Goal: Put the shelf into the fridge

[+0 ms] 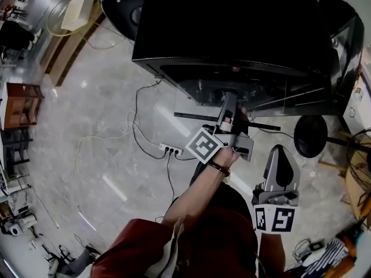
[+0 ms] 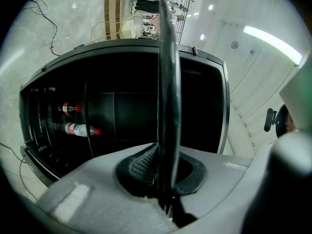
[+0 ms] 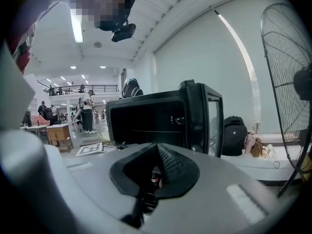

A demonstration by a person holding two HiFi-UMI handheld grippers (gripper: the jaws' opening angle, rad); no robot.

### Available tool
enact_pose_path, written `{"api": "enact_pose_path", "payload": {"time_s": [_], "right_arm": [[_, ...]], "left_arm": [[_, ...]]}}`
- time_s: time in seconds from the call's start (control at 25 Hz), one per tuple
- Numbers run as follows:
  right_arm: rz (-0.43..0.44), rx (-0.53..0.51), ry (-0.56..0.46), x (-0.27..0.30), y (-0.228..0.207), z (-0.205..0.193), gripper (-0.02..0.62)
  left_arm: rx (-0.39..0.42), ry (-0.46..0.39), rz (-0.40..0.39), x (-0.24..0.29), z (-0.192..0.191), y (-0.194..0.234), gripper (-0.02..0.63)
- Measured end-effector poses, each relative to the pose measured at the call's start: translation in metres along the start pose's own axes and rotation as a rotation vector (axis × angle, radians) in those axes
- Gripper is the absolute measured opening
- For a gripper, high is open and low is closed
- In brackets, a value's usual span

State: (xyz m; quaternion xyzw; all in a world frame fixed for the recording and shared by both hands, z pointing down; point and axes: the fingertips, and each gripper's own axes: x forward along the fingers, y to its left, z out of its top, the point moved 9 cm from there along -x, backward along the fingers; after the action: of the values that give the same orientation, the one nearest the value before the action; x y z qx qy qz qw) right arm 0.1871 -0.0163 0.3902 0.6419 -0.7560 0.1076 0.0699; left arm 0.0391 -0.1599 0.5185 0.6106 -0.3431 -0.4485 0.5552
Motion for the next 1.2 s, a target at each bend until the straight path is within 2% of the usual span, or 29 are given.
{"api": "enact_pose_path", "payload": {"time_s": [0.76, 0.96, 1.2], "right_arm": [[0.0, -0.024, -0.005, 0.017, 0.008, 0.011, 0.0], [0.003, -0.025, -0.001, 0.023, 0.013, 0.012, 0.0], [-0.006, -0.022, 0.004, 0.028, 0.015, 0.01, 0.0]], "left_arm": [[-0.001, 0.01, -0.071, 0.059, 0.011, 0.011, 0.018], [0.005, 0.014, -0.066, 0.074, 0.013, 0.012, 0.018], [0.031, 0.019, -0.02, 0.086, 0.018, 0.01, 0.018]]}}
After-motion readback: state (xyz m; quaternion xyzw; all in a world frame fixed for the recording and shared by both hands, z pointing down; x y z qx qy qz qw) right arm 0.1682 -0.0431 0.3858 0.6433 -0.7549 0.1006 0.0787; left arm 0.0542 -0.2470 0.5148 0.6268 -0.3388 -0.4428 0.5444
